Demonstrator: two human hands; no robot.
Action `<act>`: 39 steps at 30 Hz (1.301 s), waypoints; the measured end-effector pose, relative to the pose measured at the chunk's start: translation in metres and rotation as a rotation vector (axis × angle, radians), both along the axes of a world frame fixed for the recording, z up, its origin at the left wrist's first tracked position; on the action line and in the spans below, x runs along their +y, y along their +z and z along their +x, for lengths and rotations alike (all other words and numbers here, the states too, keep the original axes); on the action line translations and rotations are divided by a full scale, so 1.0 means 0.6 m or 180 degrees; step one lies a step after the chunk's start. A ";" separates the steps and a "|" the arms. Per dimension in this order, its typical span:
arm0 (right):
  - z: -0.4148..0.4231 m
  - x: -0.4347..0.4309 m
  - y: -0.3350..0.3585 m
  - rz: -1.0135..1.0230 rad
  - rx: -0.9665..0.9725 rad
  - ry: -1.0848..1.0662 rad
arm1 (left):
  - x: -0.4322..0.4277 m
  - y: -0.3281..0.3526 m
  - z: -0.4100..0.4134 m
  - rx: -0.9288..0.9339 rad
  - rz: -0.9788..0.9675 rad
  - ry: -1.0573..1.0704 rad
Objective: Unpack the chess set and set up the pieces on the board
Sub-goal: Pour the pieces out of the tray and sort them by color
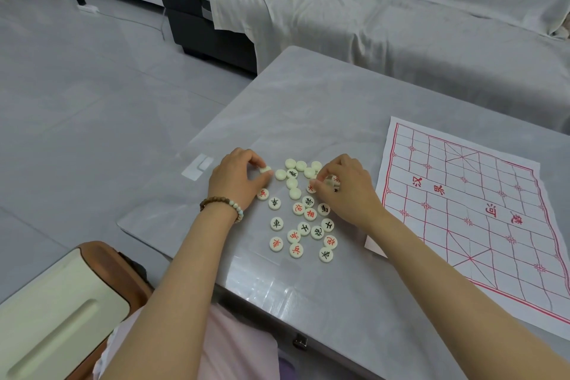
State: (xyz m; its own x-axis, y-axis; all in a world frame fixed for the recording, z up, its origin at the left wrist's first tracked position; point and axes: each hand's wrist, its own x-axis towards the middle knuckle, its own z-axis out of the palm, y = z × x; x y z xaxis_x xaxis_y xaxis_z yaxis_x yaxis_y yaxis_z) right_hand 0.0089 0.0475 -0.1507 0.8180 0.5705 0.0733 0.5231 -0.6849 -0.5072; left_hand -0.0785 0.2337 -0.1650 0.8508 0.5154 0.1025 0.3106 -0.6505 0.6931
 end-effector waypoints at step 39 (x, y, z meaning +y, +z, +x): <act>-0.035 0.041 -0.008 0.0085 -0.0261 -0.0268 | -0.010 0.001 0.010 0.0180 0.0211 -0.0289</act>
State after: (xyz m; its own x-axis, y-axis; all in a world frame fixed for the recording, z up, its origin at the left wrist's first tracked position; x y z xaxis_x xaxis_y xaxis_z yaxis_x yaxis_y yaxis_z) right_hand -0.0123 0.0719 -0.1556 0.8535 0.4971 0.1561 0.5049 -0.7150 -0.4836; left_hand -0.0728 0.2275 -0.1643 0.8990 0.4297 0.0844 0.2857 -0.7215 0.6307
